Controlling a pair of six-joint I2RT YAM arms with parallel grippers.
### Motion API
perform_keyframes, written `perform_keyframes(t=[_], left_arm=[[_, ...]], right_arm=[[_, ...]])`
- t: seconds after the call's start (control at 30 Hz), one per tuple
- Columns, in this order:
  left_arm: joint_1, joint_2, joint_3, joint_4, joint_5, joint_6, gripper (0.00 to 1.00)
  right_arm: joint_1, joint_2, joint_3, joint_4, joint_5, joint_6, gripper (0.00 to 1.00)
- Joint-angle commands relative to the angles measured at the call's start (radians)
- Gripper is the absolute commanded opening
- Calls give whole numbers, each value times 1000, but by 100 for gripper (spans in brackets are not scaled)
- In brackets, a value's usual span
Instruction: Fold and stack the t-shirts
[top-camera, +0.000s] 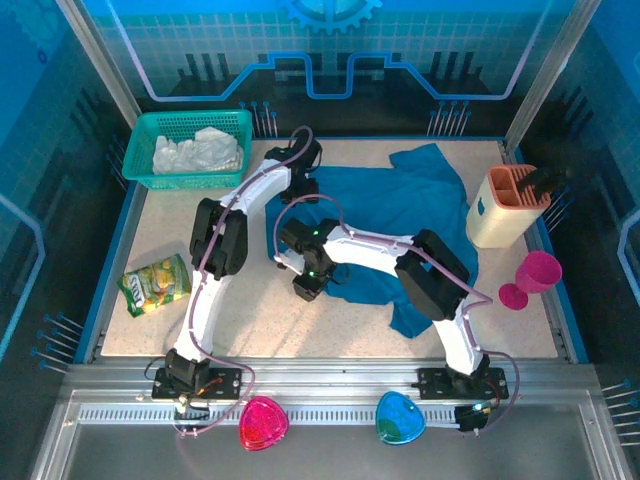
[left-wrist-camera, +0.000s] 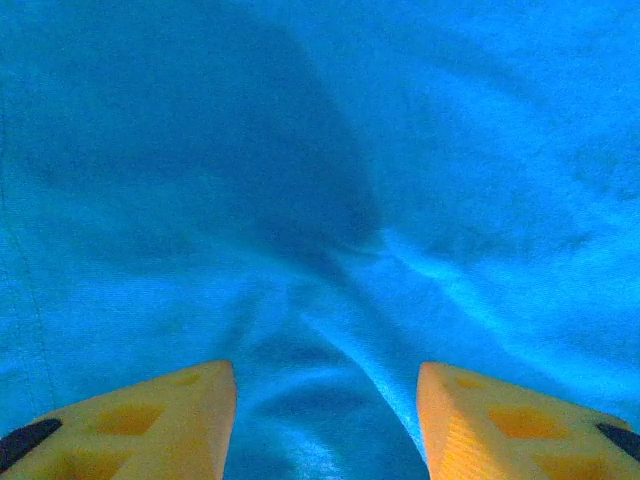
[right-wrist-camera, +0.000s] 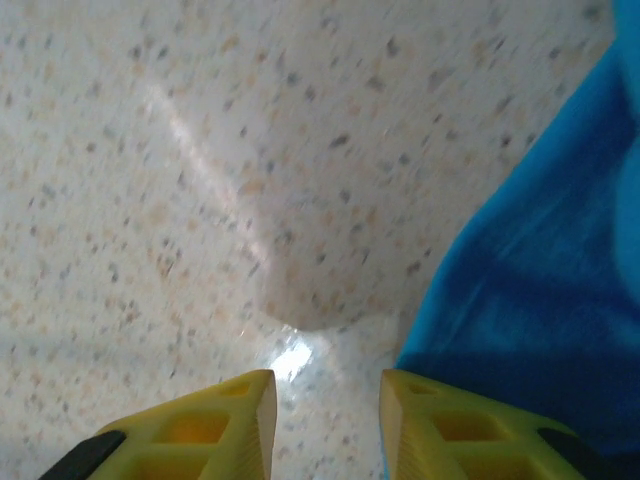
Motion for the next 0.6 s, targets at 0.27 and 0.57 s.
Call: perform_keyframes(t=[0.27,0.57], left_arm=[[4,94,-20,18,-46,4,51],[6,93,-24,23,-48,5,51]], right_arm=[[8,56,69,34,129,116,36],[7,123,126,26,179,132,43]])
